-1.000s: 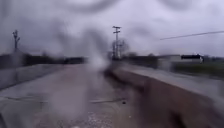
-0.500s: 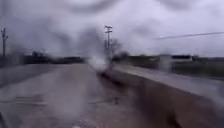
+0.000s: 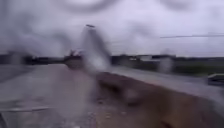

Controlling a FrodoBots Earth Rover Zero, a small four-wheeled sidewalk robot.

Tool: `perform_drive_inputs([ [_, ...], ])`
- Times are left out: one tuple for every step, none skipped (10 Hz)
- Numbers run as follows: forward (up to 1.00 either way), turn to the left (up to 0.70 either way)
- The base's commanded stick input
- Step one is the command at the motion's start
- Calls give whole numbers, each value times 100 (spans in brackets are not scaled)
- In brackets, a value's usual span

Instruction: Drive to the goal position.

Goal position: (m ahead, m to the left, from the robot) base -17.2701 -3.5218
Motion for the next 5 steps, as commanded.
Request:
perform_drive_inputs([
  [0,-70],
  [0,-70],
  [0,-70],
  [0,-70],
  [0,-70],
])
